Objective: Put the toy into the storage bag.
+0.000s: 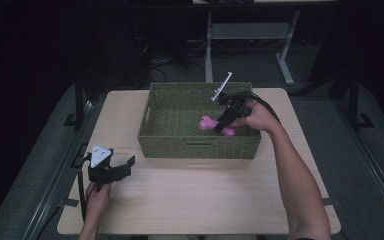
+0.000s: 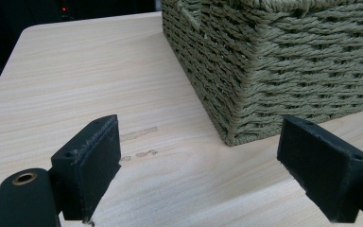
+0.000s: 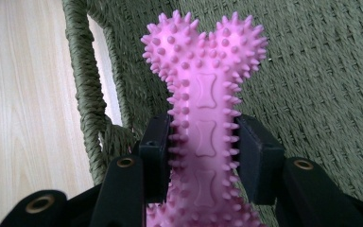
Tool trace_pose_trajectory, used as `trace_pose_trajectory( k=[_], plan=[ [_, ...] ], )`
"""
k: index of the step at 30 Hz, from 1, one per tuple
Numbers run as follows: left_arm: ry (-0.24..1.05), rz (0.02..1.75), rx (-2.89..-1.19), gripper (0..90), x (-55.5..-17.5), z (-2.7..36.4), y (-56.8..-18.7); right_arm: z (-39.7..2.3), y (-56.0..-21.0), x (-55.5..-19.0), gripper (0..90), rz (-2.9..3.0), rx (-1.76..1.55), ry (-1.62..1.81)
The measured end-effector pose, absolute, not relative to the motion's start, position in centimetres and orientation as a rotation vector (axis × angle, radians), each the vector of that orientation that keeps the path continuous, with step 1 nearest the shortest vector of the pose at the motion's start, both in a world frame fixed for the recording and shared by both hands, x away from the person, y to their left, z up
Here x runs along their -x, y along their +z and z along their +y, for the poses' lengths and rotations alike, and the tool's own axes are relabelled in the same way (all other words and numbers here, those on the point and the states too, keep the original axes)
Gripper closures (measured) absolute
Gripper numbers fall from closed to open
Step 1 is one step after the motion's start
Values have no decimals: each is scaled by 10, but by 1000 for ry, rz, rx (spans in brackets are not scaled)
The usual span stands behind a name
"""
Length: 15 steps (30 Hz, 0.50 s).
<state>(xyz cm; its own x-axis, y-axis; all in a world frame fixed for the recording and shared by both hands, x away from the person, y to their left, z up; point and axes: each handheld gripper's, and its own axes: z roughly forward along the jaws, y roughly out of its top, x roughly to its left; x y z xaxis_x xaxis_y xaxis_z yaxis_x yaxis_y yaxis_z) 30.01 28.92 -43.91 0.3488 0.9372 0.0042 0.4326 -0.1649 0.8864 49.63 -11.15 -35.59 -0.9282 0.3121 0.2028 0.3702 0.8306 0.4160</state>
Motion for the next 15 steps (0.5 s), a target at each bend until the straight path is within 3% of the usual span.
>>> trace_pose_trajectory(
  k=[15],
  plan=[
    [743, 1222, -1754, 137, -300, 290, -439, -112, -360, -499, 582, -2878, 551, -690]
  ],
)
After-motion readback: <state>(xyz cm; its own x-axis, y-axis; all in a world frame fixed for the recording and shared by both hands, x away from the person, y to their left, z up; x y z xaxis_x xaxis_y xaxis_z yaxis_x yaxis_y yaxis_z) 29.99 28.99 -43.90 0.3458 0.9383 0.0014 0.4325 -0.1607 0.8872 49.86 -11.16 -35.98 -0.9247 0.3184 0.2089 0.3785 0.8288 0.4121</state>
